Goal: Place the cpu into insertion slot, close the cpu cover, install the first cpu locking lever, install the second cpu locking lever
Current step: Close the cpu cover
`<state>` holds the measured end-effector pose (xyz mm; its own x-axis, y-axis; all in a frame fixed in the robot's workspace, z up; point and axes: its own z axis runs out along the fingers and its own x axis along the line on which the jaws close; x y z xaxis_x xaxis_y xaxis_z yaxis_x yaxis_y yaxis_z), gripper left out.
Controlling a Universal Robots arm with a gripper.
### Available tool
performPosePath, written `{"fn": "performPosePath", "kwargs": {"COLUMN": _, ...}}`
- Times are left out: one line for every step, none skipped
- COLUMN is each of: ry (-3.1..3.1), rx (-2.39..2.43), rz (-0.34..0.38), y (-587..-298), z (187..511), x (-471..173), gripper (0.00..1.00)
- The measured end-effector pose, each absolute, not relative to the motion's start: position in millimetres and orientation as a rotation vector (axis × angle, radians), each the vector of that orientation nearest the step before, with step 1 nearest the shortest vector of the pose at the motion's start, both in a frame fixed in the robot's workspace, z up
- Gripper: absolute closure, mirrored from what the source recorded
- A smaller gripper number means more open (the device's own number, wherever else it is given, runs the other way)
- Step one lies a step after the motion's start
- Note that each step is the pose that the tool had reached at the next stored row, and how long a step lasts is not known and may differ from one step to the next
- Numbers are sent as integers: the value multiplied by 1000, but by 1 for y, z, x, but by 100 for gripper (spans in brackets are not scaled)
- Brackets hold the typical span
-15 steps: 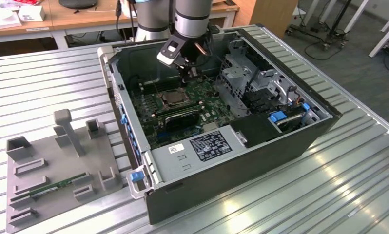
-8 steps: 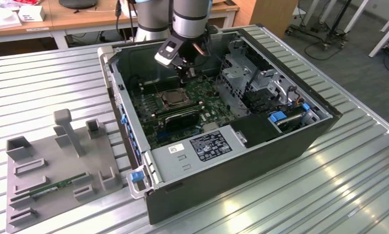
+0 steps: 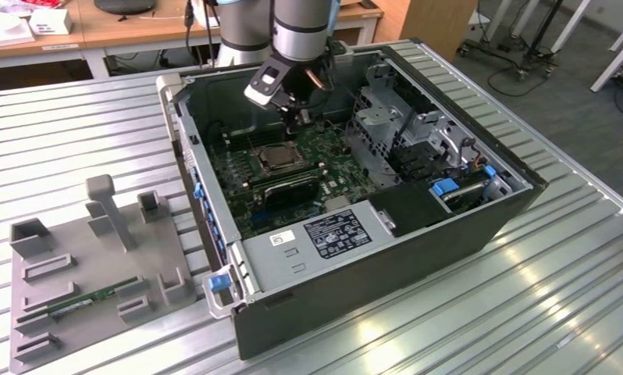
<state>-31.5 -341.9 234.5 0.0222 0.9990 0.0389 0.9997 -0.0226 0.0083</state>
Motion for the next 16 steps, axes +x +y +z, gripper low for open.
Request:
{"fn": "performPosePath", "kwargs": {"ry": -2181, "rx": -2231, "rz": -52, "y": -342, "z": 235, "x": -32, "gripper": 89}}
{"fn": "performPosePath", "kwargs": {"ry": -2181, "rx": -2231, "rz": -52, "y": -342, "z": 235, "x": -33, "gripper": 89}}
{"fn": "performPosePath", "kwargs": {"ry": -2181, "rx": -2231, "rz": -52, "y": -342, "z": 235, "x": -33, "gripper": 89}}
{"fn": "performPosePath", "kwargs": {"ry": -2181, "rx": -2231, "rz": -52, "y": -342, "z": 235, "x": -34, "gripper": 89}}
{"fn": "performPosePath", "kwargs": {"ry": -2181, "rx": -2231, "rz": -52, "y": -342, "z": 235, "x": -34, "gripper": 89}}
{"fn": "performPosePath", "kwargs": {"ry": -2181, "rx": -2231, "rz": -52, "y": -342, "z": 235, "x": -35, "gripper": 89}}
{"fn": "performPosePath", "kwargs": {"ry": -2181, "rx": -2231, "rz": -52, "y": -342, "z": 235, "x": -35, "gripper": 89}}
{"fn": "performPosePath", "kwargs": {"ry": -2181, "rx": -2231, "rz": -52, "y": -342, "z": 235, "x": -36, "gripper": 89}}
{"fn": "performPosePath", "kwargs": {"ry": -2181, "rx": -2231, "rz": -52, "y": -342, "z": 235, "x": -36, "gripper": 89}}
{"fn": "performPosePath", "kwargs": {"ry": -2181, "rx": -2231, "rz": -52, "y": -342, "z": 235, "x": -37, "gripper": 89}}
{"fn": "performPosePath", "kwargs": {"ry": -2181, "rx": -2231, "rz": -52, "y": -342, "z": 235, "x": -37, "gripper": 89}}
{"fn": "performPosePath", "kwargs": {"ry": -2181, "rx": -2231, "rz": -52, "y": -342, "z": 235, "x": -38, "gripper": 89}}
{"fn": "performPosePath", "kwargs": {"ry": -2181, "rx": -2231, "rz": -52, "y": -342, "z": 235, "x": -38, "gripper": 89}}
{"fn": "performPosePath", "kwargs": {"ry": -2181, "rx": -2231, "rz": -52, "y": -342, "z": 235, "x": -39, "gripper": 89}}
{"fn": "performPosePath", "kwargs": {"ry": -2181, "rx": -2231, "rz": -52, "y": -342, "z": 235, "x": -39, "gripper": 89}}
{"fn": "performPosePath", "kwargs": {"ry": -2181, "rx": -2231, "rz": -52, "y": -342, "z": 235, "x": -40, "gripper": 89}}
